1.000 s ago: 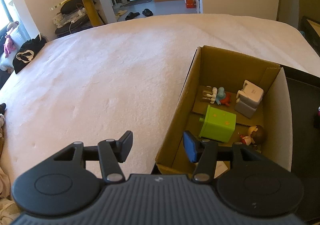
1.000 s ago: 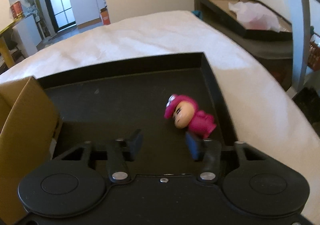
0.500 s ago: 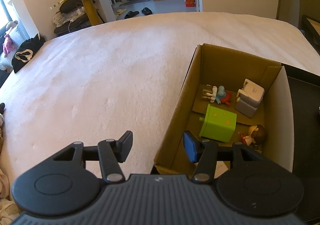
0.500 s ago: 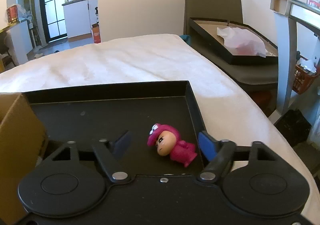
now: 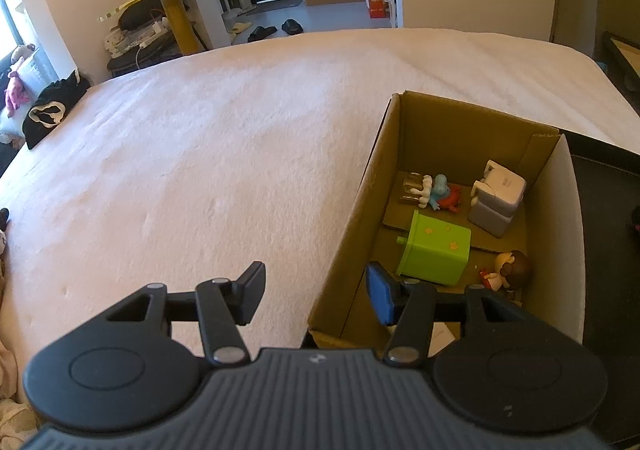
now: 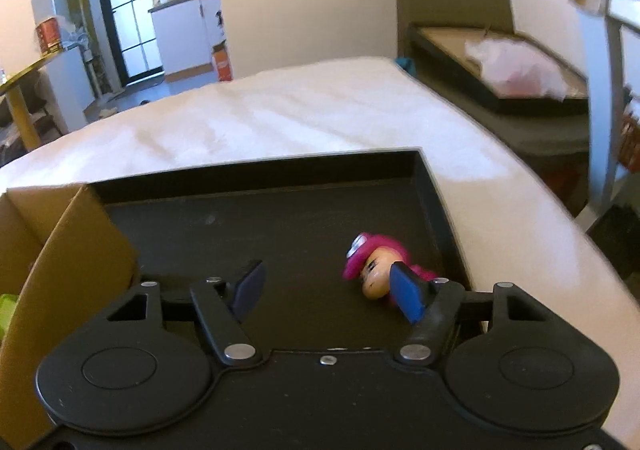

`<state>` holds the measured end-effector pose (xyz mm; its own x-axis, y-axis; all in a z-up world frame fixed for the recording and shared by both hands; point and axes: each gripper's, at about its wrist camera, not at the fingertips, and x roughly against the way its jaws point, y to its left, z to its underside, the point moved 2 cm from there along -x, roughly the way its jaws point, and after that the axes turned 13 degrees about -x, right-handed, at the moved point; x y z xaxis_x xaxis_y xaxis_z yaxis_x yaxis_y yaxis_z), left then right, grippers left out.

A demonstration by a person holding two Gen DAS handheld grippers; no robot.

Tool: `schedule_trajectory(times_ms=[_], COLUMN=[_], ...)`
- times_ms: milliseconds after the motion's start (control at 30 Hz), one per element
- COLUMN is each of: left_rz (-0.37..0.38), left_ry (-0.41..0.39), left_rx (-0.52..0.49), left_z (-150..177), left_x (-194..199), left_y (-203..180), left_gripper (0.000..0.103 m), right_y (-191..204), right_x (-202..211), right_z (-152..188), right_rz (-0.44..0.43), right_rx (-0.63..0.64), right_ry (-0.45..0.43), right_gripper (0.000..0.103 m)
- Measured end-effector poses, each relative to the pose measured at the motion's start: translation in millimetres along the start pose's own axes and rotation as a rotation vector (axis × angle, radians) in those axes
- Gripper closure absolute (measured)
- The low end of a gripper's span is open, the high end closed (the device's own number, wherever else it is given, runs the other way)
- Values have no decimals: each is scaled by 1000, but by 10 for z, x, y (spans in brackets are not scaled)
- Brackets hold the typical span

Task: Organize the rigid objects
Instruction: 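Move the right gripper to the pink figure and grasp it, then carry the pink figure into the box and open the right gripper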

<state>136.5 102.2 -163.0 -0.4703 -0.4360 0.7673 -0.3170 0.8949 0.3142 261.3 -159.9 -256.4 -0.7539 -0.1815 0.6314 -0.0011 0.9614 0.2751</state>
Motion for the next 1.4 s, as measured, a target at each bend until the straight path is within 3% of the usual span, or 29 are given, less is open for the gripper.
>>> schedule_trajectory(times_ms=[67,167,367,433,700,867,933,967,1400], left_rz=[2,5,5,5,4,6,5,4,-11], left_ry=[0,3,1,0,-7,-7,-7,-7,-8], left_rx=[2,6,3,4,3,3,3,2,-20], left_z=[-1,-4,-7,-2,0,-1,0,0,-17], left_x=[-3,-11,-12,-11,-4,-5,-5,-7,-4], left_y=[2,1,1,-2,-11,-13,-13,-14,-57], left_gripper=[49,49,49,49,49,49,49,49,49], right_y=[-28,-131,-193,-175,-82,-36,-51,-71,-233], right_x=[-9,-86,-191,-179,-131,-87,-80,-92,-394], right_z=[-38,-72,-30,-30,8,-11,-27,-32,-45], right_rz=[40,52,81,77,29,9,20,24,18], right_rx=[15,-26,-38,-29,-21,-9,-23,-37,-158], right_ry=[-37,-20,21,25,69,51,39,36,58], right_gripper=[35,36,55,67,80,78,59,56,53])
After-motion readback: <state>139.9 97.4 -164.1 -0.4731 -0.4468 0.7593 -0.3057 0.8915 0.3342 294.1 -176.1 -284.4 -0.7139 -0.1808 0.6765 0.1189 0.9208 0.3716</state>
